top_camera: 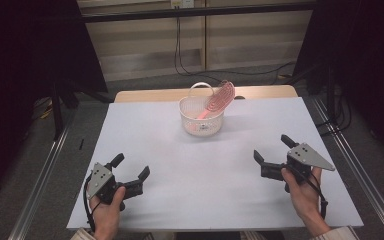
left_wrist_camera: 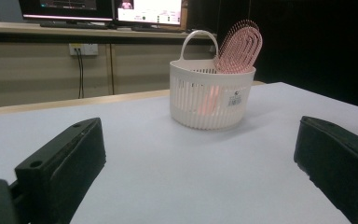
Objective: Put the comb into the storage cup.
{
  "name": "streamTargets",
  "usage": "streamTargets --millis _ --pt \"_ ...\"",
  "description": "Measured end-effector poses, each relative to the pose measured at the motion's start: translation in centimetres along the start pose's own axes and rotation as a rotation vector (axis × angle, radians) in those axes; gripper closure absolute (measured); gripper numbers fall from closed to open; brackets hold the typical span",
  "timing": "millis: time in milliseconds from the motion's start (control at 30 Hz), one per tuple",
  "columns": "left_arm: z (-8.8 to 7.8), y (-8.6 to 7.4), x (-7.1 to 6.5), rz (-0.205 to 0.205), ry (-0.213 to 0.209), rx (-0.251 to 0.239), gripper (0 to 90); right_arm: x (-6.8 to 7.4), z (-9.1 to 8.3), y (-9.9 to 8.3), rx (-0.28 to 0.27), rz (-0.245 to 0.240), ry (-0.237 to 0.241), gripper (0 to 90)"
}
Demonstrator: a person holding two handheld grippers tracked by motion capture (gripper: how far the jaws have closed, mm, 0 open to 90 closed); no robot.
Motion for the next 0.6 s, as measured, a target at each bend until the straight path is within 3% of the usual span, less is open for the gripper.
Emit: streamTargets --millis 333,600 --pt "-0.3 0.0 -0.1 0.005 0.006 -0.007 2.2 -1.5 -2.1 -0.3 -0.014 0.01 -0.049 0.0" --pt "-0.8 0.2 -0.1 0.042 0.024 -0.01 2.2 -2.5 -3.6 -1.1 -0.015 0.013 -0.081 0.0"
Point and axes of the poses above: each handheld gripper's, and its own axes: z roughly forward along the jaws, y roughly out of its top, x roughly to its left, the point moved 7 cm from there along z, roughly forward along the jaws, and after that the axes turned 1 degree about x, right-handed, at the moved point
